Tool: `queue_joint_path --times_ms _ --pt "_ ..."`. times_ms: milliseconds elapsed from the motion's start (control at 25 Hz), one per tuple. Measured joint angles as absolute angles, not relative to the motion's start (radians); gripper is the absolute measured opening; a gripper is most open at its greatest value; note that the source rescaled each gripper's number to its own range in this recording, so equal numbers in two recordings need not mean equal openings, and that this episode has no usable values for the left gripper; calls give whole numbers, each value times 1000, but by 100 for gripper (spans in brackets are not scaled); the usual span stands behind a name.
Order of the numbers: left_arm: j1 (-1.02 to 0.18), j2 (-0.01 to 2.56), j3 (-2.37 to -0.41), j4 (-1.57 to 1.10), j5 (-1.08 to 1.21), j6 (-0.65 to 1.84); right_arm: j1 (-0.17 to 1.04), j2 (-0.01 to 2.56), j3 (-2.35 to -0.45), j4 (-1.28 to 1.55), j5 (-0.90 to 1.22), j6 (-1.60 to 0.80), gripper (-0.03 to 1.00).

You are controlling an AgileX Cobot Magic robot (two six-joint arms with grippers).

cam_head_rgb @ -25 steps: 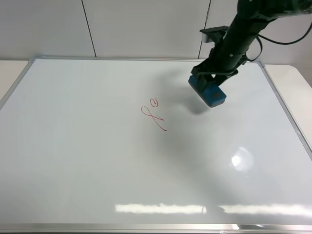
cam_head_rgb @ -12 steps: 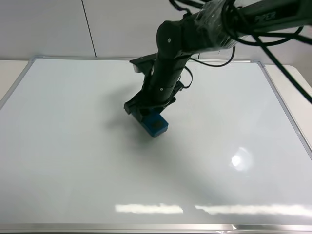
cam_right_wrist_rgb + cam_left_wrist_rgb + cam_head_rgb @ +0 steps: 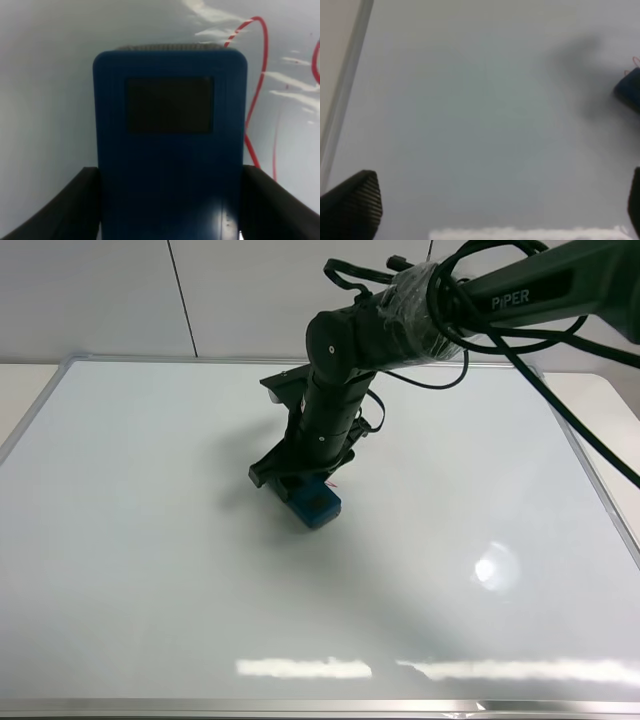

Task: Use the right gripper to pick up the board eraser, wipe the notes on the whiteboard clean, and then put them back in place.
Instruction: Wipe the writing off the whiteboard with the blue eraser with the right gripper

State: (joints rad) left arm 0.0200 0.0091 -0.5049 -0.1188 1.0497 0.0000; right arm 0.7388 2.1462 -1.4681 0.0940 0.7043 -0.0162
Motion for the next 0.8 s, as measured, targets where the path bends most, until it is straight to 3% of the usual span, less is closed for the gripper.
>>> queue_joint_path --times_ms 480,800 --pt "20 9 -505 -119 1050 0 736 2147 -1471 0 698 49 5" --pt "20 9 -505 -119 1050 0 634 2148 -1475 7 698 54 5"
